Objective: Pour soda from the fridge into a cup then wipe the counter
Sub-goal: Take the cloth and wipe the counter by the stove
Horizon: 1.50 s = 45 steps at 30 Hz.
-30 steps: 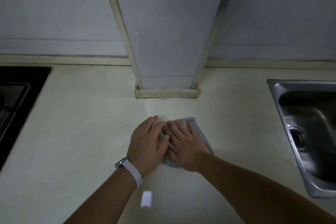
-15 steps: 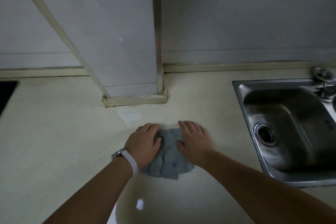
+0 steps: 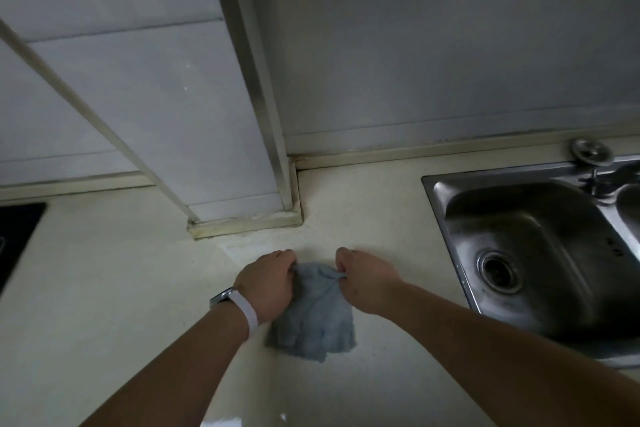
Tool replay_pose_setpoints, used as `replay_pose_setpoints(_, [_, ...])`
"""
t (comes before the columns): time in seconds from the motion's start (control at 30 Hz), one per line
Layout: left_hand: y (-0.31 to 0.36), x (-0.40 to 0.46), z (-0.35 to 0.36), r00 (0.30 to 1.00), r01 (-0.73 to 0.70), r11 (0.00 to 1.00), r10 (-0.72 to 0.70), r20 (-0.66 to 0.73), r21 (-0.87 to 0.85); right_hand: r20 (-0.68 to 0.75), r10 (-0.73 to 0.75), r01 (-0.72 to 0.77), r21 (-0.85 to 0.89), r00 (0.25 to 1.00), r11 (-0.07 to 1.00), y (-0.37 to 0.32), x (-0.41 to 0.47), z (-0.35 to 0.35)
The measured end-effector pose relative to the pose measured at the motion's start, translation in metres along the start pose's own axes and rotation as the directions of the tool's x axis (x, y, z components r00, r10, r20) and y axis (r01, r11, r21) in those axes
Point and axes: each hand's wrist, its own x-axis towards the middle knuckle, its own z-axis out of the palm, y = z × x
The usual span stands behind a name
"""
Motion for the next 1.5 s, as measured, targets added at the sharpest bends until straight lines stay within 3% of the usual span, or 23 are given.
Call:
replay_pose_setpoints(0.13, [0.021, 0.005, -0.024, 0.998, -0.019, 1.000, 0.018, -0.056, -0.023, -0.093, 0.006, -0.003, 0.033, 0.996, 0.999, 0.004, -0.005, -0.040])
replay_pose_setpoints(0.43, [0.071, 0.020, -0.065, 0.960, -0.209, 0.976, 0.194, -0.200, -0.056, -0.327, 0.023, -0.013, 0.034, 0.945, 0.999, 0.017, -0.018, -0.115])
replay_pose_setpoints(0.6, [0.081, 0.037, -0.076, 0.952, -0.210, 0.976, 0.191, -0.238, -0.057, -0.289, -0.001, 0.025, 0.080, 0.957, 0.997, 0.027, -0.007, -0.136])
replay_pose_setpoints(0.73, [0.079, 0.062, -0.066, 0.982, -0.126, 0.992, 0.122, -0.147, -0.019, -0.254, 0.052, -0.029, 0.093, 0.966, 0.995, 0.040, 0.023, -0.130])
replay_pose_setpoints(0.87, [0.078, 0.088, -0.054, 1.000, -0.008, 0.993, 0.011, -0.026, 0.122, -0.184, 0.077, -0.066, 0.068, 0.980, 0.995, 0.053, 0.059, -0.115])
replay_pose_setpoints(1.1, [0.079, 0.136, -0.045, 0.981, 0.191, 0.969, -0.185, -0.050, 0.159, -0.164, 0.037, -0.024, 0.075, 0.986, 0.997, 0.068, 0.117, -0.112])
replay_pose_setpoints(1.23, [0.078, 0.163, -0.040, 0.985, 0.170, 0.954, -0.158, -0.066, 0.248, -0.162, 0.048, -0.027, 0.133, 0.986, 0.991, 0.076, 0.145, -0.108])
replay_pose_setpoints(1.5, [0.068, 0.201, -0.035, 0.969, 0.236, 0.945, -0.212, -0.125, 0.228, -0.224, 0.049, -0.011, 0.167, 0.973, 0.986, 0.087, 0.182, -0.104])
